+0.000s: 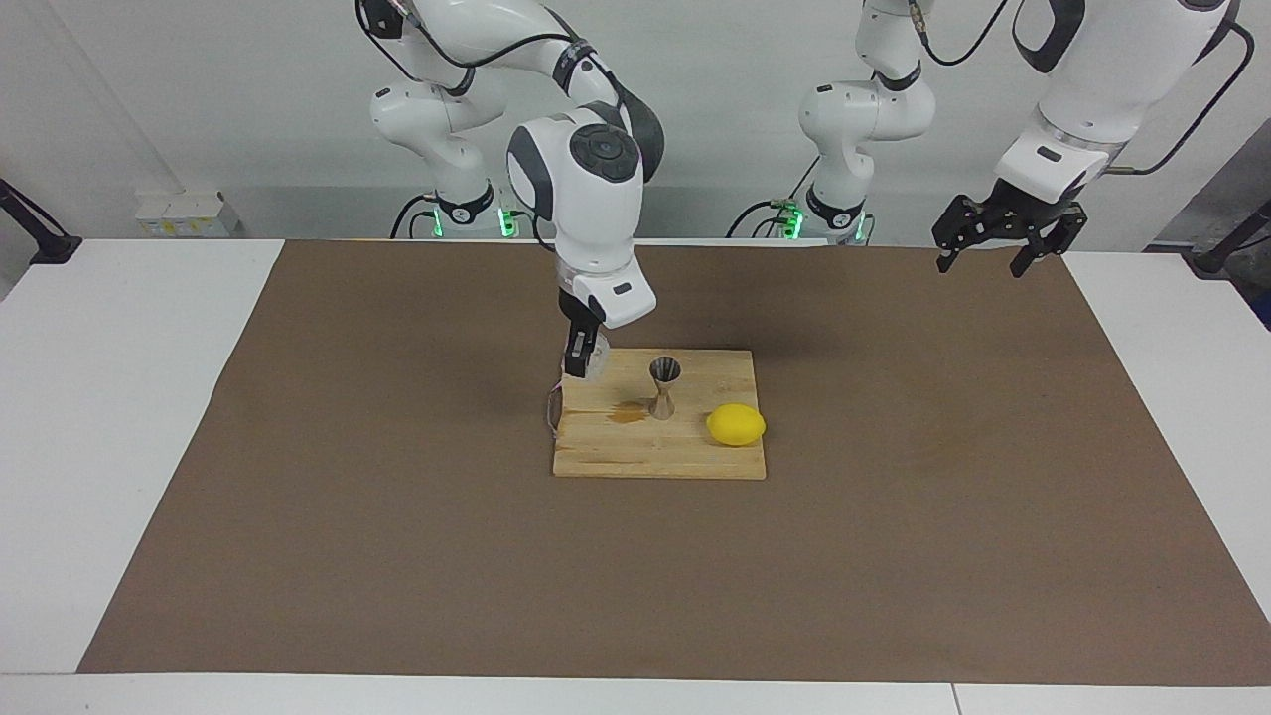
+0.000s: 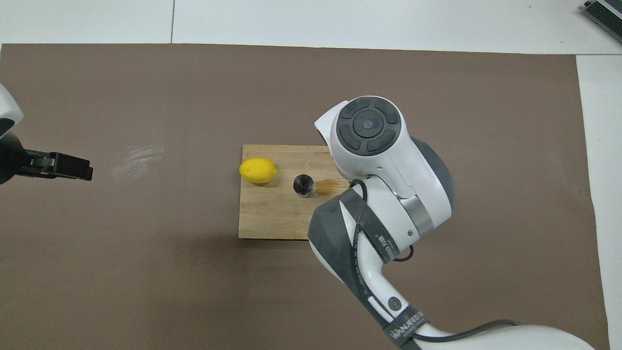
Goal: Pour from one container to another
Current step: 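Carry the white cup with the right gripper over the board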
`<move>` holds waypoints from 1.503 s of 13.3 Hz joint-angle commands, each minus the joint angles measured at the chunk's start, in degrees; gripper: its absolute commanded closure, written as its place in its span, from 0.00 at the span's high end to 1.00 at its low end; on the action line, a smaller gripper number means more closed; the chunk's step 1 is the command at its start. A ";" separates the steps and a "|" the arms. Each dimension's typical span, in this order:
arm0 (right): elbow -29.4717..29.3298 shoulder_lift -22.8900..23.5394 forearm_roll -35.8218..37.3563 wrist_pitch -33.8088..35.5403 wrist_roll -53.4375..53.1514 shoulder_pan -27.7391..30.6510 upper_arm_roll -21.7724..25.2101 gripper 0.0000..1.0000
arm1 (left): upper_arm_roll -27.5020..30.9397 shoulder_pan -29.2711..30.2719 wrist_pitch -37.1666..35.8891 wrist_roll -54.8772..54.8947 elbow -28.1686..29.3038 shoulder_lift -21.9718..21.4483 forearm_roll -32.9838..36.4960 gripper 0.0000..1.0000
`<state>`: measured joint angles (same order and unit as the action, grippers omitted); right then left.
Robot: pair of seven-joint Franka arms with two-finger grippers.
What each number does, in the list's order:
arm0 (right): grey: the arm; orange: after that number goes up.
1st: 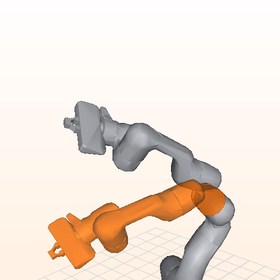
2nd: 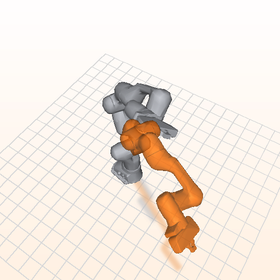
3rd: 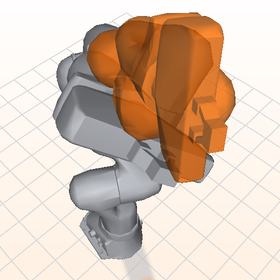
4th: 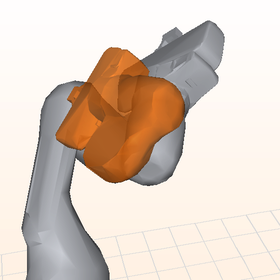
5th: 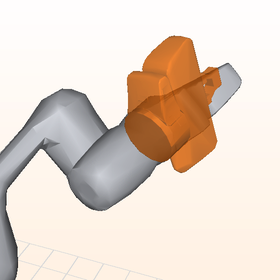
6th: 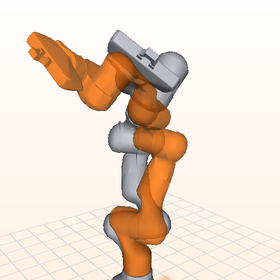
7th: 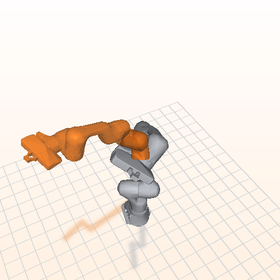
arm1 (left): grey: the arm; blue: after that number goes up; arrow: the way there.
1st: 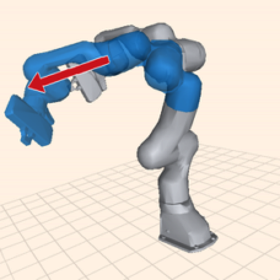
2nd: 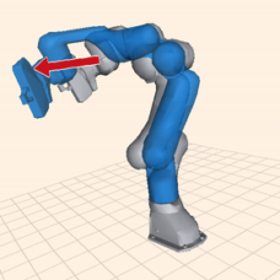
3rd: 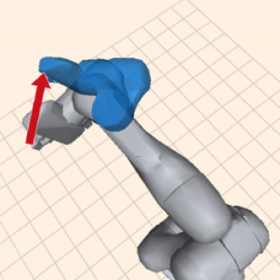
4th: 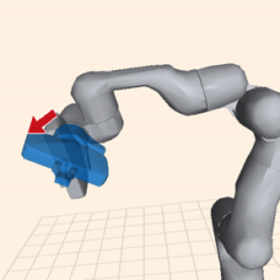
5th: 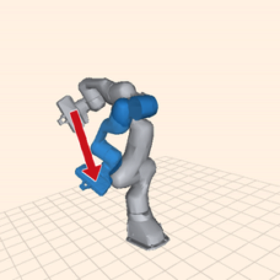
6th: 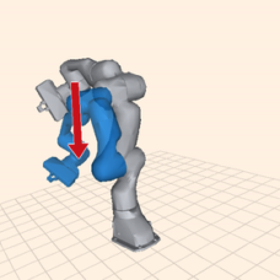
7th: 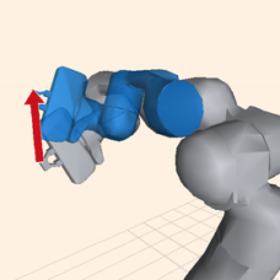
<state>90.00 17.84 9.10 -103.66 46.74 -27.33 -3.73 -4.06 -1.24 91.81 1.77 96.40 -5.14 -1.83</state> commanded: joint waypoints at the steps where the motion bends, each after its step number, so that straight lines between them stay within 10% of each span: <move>1: -6.13 4.47 3.72 4.94 -1.92 -2.72 -0.05 0.15 | 0.36 -0.43 1.35 0.96 0.36 0.13 -0.11 1.00; 20: -11.16 10.02 16.82 11.55 -4.20 -10.28 -0.14 0.14 | 0.36 -0.78 1.09 -1.07 0.19 0.75 -0.11 1.00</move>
<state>80.84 26.79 23.70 -93.54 44.33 -36.18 -3.71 -4.14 -1.24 92.20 1.62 96.42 -4.41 -1.83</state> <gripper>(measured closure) 0.454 0.000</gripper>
